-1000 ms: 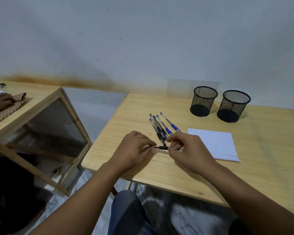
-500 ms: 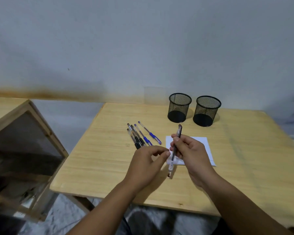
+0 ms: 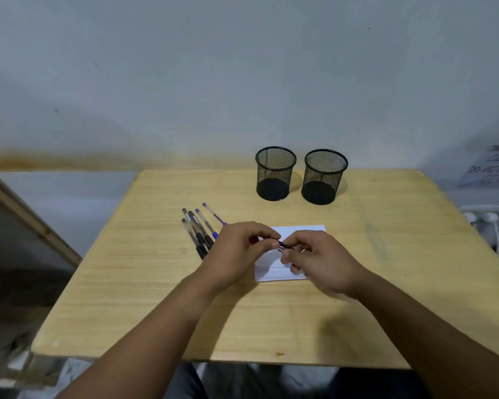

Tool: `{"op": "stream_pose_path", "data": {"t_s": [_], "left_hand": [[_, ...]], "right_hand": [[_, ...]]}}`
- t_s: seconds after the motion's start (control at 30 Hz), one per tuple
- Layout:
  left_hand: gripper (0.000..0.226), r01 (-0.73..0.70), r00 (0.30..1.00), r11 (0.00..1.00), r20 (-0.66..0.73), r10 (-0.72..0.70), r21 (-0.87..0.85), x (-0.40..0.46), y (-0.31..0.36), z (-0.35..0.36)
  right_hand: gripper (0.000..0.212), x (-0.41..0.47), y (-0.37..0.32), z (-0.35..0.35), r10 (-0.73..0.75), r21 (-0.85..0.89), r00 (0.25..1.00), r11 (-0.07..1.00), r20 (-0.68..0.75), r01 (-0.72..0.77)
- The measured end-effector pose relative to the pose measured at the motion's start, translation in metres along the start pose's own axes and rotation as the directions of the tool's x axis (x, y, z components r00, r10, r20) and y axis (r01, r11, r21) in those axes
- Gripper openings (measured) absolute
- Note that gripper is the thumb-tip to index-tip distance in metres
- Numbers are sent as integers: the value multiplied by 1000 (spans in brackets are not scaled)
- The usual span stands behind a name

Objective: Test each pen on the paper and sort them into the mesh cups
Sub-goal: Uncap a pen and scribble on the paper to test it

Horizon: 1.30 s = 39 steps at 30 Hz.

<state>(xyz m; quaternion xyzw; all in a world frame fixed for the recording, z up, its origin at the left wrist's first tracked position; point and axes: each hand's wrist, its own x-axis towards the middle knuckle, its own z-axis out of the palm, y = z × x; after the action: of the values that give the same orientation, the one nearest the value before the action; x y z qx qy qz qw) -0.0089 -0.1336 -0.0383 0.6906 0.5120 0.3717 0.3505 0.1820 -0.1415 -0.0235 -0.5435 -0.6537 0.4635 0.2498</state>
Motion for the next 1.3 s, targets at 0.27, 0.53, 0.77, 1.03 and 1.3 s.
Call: {"op": "stream_pose_path", "data": {"t_s": [0.27, 0.53, 0.77, 1.03, 1.3], "left_hand": [[12, 36, 996, 999, -80, -39, -41, 5, -4, 2], [15, 64, 989, 991, -121, -79, -121, 5, -3, 1], [9, 81, 977, 990, -190, -101, -113, 3, -5, -5], [13, 152, 908, 973, -413, -68, 175, -16, -23, -4], [3, 152, 936, 829, -348, 55, 539, -27, -38, 6]], "right_hand": [[7, 17, 0, -8, -66, -150, 998, 987, -6, 64], [11, 23, 3, -2, -192, -263, 973, 952, -124, 155], [6, 27, 2, -10, -121, -212, 991, 971, -52, 107], [32, 22, 17, -5, 97, 349, 984, 936, -153, -38], [16, 25, 30, 11, 32, 272, 932, 959, -362, 73]]}}
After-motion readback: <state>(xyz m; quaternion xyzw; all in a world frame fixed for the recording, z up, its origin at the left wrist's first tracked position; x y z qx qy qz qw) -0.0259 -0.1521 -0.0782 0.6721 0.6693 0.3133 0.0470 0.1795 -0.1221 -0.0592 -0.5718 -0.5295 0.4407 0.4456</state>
